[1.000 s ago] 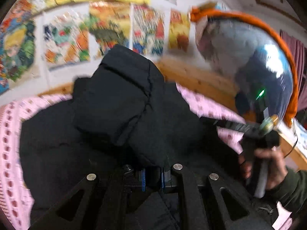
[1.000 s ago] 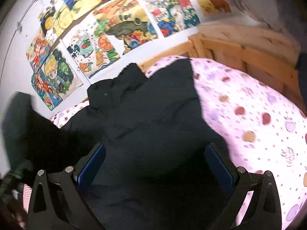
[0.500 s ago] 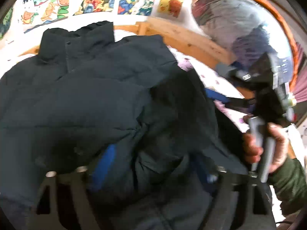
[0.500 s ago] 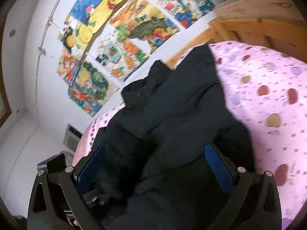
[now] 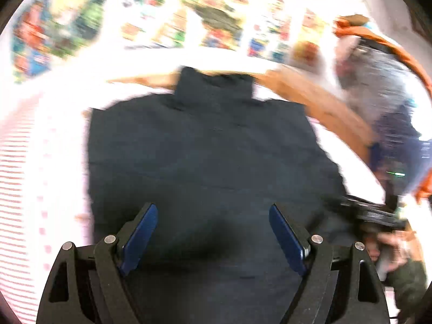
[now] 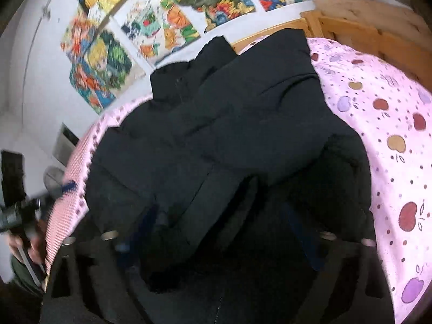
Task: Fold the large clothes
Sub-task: 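Release the sleeve from the left tool and press the folded jacket flat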
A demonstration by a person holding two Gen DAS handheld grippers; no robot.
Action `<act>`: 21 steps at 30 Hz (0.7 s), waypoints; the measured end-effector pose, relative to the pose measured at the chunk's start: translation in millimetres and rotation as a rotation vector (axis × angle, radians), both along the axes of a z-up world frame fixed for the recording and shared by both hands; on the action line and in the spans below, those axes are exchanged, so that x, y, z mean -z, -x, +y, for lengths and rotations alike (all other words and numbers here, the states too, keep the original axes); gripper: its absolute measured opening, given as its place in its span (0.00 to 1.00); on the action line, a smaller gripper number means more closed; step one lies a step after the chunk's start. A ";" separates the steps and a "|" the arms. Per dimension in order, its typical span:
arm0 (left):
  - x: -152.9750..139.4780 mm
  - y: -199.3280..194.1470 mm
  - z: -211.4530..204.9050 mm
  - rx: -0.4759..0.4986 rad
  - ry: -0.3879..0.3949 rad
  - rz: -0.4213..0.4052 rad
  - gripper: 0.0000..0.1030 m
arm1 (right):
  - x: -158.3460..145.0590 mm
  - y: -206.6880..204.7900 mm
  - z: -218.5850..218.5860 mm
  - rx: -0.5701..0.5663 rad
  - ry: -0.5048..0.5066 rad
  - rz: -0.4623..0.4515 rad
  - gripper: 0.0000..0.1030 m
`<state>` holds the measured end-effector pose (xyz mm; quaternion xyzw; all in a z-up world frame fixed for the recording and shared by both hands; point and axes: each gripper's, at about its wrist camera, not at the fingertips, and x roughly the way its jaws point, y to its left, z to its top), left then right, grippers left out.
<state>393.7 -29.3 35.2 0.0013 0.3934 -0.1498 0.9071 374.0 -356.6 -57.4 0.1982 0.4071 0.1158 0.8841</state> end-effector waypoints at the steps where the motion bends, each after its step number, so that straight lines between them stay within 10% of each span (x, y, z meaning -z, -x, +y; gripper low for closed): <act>1: 0.9 -0.1 10.9 -0.030 -0.021 -0.013 0.81 | -1.2 -0.3 6.3 -0.015 0.015 0.006 0.50; 7: 21.7 0.0 70.6 -0.125 -0.022 0.057 0.81 | -16.9 12.4 19.5 -0.058 0.107 -0.036 0.04; 15: 19.3 -9.1 75.7 -0.112 -0.018 0.021 0.81 | -89.3 43.7 2.6 -0.006 0.249 -0.306 0.03; 21: 18.1 -36.4 38.9 -0.047 -0.062 -0.013 0.81 | -107.6 23.6 -41.8 0.159 0.284 -0.297 0.03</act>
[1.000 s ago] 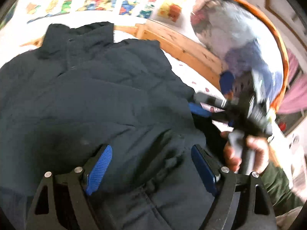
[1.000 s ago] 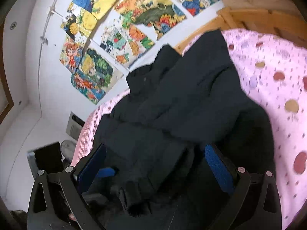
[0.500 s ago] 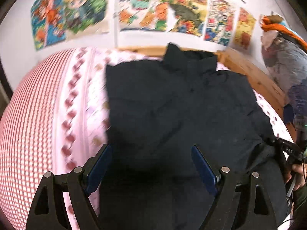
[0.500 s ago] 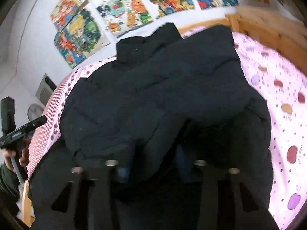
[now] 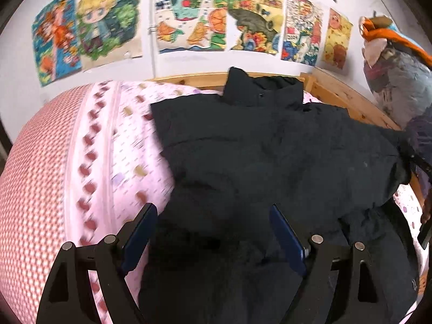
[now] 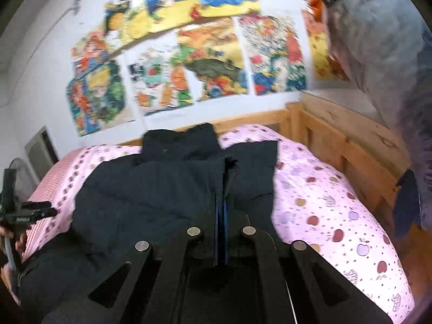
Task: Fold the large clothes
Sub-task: 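Release the sleeve from the left tool and press the folded jacket flat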
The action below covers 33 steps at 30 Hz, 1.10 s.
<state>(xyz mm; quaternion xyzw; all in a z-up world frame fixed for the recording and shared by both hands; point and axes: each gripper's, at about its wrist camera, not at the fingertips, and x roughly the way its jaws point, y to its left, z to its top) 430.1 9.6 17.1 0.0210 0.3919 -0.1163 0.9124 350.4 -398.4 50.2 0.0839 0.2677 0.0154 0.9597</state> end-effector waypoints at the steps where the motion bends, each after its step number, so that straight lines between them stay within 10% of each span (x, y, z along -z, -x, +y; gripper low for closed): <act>1: 1.5 -8.5 -6.8 0.023 0.008 0.004 0.81 | 5.8 -7.0 -4.5 0.009 0.001 0.025 0.04; 6: 6.5 -36.7 -36.7 0.143 0.065 -0.051 0.81 | 51.8 -40.7 -16.8 0.023 -0.046 0.146 0.12; 10: 23.0 -51.4 -63.5 0.205 0.006 -0.050 0.81 | 47.8 -42.1 -12.2 0.022 -0.028 0.103 0.54; 14: 51.3 -66.4 -71.7 0.174 -0.005 0.021 0.82 | 40.8 -46.6 33.4 -0.108 0.111 0.072 0.54; 18: 69.9 -69.7 -68.7 0.184 0.023 0.047 0.84 | 78.7 -69.5 66.8 -0.178 0.234 0.258 0.54; 33: 92.3 -64.4 -88.9 0.165 -0.107 0.021 0.89 | 130.1 -71.9 70.6 -0.158 0.260 0.312 0.58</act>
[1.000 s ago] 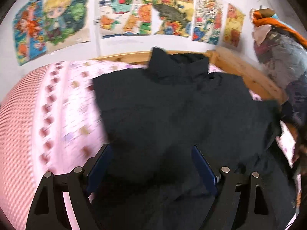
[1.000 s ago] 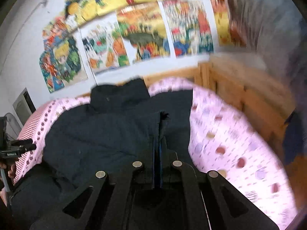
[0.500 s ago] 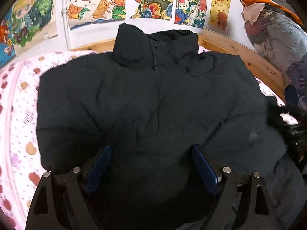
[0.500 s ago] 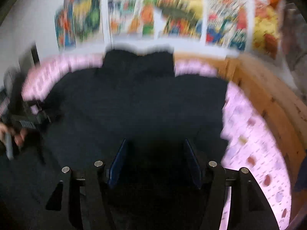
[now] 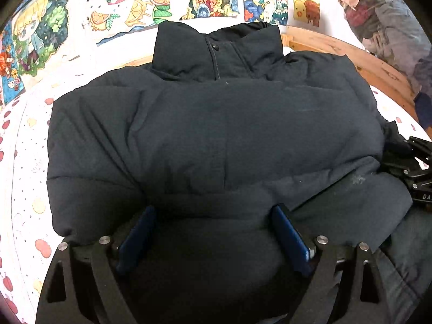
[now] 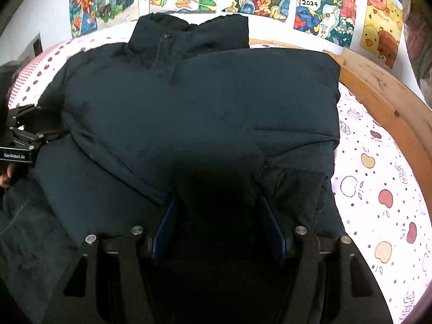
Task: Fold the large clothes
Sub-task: 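Release the sleeve from the left tool and press the folded jacket flat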
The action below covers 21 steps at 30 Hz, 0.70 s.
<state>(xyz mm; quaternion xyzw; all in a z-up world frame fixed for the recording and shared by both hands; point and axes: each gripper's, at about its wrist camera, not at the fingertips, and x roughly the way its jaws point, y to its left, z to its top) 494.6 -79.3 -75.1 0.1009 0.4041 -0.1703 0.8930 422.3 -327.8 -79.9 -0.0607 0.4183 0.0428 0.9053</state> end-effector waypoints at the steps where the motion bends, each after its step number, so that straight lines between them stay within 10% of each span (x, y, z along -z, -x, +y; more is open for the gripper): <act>1: 0.2 0.2 -1.0 0.008 -0.008 0.006 0.90 | -2.8 2.0 -1.2 0.000 -0.013 -0.010 0.59; 7: -38.3 -1.2 10.4 -0.065 -0.030 0.086 0.90 | -26.2 9.5 4.9 0.058 -0.041 -0.045 0.63; 16: -176.0 3.1 56.4 -0.154 -0.023 -0.096 0.91 | -171.3 -10.1 21.3 0.178 -0.116 -0.056 0.76; 21: -197.3 -27.2 68.0 -0.230 0.034 -0.123 0.91 | -195.2 -53.2 34.4 0.173 -0.165 -0.190 0.80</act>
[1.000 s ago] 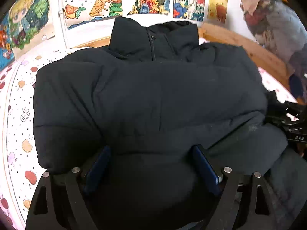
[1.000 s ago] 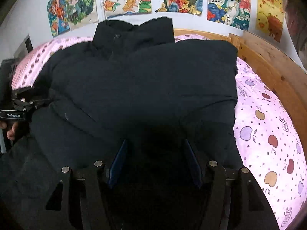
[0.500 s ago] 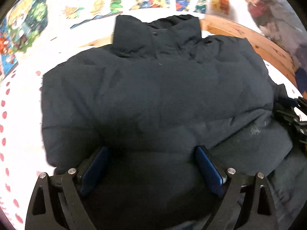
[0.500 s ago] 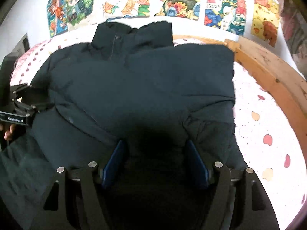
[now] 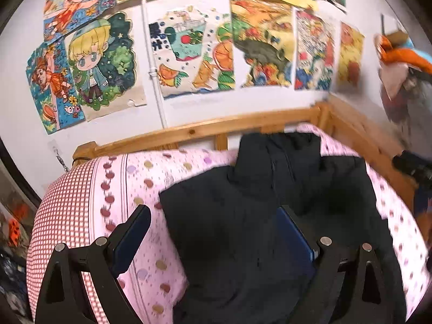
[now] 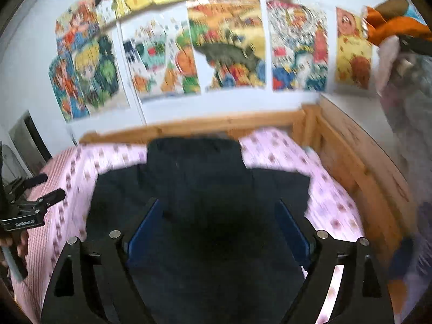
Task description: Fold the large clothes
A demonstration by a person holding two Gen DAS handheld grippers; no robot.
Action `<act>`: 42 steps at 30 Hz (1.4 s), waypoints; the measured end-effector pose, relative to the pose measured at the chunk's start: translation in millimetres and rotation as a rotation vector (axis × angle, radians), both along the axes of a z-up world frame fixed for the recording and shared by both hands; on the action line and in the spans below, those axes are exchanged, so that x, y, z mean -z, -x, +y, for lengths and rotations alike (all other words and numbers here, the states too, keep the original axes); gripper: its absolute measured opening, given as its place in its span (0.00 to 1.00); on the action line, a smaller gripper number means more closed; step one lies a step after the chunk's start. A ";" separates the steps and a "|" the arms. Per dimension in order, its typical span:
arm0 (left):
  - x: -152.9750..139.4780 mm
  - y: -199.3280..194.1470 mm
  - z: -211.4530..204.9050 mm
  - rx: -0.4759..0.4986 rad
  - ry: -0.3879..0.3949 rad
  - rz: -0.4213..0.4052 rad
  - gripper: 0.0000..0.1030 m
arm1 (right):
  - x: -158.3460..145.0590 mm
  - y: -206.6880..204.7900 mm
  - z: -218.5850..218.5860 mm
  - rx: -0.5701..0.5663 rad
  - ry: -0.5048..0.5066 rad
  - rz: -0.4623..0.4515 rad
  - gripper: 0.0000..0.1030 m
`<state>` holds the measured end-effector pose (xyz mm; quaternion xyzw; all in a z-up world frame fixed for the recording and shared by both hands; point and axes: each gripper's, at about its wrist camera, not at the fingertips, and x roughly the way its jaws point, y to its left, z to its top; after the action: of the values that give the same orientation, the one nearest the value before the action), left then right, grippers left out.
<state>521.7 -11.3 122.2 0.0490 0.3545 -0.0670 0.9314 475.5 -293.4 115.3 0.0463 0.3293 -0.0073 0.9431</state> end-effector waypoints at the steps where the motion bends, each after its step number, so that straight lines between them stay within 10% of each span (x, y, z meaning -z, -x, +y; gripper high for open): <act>1: 2.4 -10.6 -4.6 0.003 -0.015 0.001 0.91 | 6.7 -10.3 0.7 -0.014 -0.014 -0.049 0.80; 14: 71.3 -167.6 -63.8 -0.034 -0.024 0.043 0.91 | 86.4 -148.9 -43.2 0.009 -0.221 -0.114 0.78; 20: 87.7 -202.4 -74.1 0.036 0.054 0.010 0.91 | 137.5 -196.7 -33.0 0.037 -0.228 -0.136 0.67; 22: 97.4 -205.1 -85.0 0.073 0.030 0.012 0.89 | 155.1 -206.6 -27.4 0.058 -0.203 -0.117 0.45; 24: 105.3 -205.6 -92.3 0.092 0.010 0.017 0.67 | 161.4 -207.3 -30.3 0.060 -0.210 -0.117 0.30; 26: 110.1 -207.1 -90.6 0.084 0.035 0.027 0.25 | 163.1 -201.0 -36.0 0.064 -0.236 -0.149 0.19; 28: 106.4 -203.2 -83.4 0.073 0.086 0.010 0.15 | 161.1 -193.4 -41.6 0.063 -0.257 -0.175 0.15; 42: 96.8 -107.0 -50.0 0.152 0.094 -0.029 0.05 | 127.5 -114.1 -35.2 -0.073 -0.010 -0.099 0.05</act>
<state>628.8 -61.3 25.4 0.0331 0.3326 -0.1535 0.9299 589.5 -328.6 -12.1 0.0391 0.2838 0.0312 0.9576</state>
